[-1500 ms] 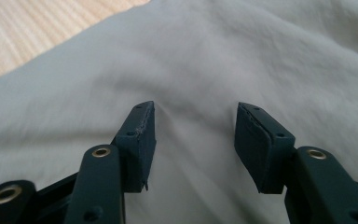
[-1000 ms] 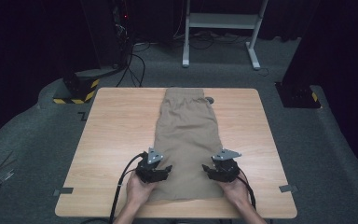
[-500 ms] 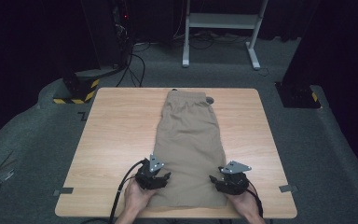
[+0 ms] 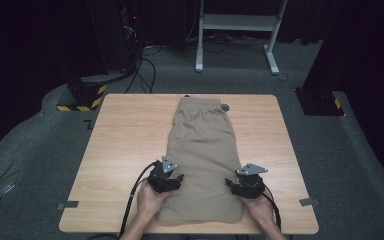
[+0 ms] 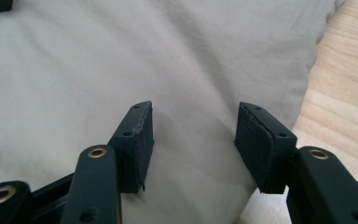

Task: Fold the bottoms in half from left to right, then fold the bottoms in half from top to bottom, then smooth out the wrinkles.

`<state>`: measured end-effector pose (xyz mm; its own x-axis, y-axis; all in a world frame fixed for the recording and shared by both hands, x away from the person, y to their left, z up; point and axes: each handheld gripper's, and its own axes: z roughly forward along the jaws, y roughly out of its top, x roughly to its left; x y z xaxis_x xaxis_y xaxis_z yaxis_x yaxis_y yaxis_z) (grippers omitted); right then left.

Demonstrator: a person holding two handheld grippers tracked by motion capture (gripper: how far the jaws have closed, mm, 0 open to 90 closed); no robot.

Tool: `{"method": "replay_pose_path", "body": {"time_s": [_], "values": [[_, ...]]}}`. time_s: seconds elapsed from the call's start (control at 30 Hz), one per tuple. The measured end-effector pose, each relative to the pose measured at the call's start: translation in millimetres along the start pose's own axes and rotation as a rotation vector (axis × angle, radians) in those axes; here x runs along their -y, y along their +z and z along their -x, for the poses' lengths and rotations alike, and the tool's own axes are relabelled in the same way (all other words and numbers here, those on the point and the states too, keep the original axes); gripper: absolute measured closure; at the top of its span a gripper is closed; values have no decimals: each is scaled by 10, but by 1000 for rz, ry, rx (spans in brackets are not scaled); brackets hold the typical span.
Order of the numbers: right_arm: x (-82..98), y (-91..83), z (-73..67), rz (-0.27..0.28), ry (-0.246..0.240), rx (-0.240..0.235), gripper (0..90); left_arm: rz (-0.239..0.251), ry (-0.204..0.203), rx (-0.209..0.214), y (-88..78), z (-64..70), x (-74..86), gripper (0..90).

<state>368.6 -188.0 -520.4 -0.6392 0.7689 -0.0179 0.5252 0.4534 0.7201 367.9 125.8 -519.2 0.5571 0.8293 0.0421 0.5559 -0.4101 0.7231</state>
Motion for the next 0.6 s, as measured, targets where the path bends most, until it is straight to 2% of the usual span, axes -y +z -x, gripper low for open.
{"method": "replay_pose_path", "body": {"time_s": [0.13, 0.3, 0.53, 0.6], "values": [[9, -30, -21, -13, 7, -9, 464, 8, -10, 3, -34, 4, 48, 392], [24, -27, -39, -3, 7, -1, 463, 9, -21, 4, -49, 23, 68, 387], [122, -153, -122, -17, -19, -20, 463, -2, -14, 33, -173, 147, 170, 369], [150, -204, -144, 8, -31, -25, 480, -8, -23, 57, -199, 140, 157, 364]]}}
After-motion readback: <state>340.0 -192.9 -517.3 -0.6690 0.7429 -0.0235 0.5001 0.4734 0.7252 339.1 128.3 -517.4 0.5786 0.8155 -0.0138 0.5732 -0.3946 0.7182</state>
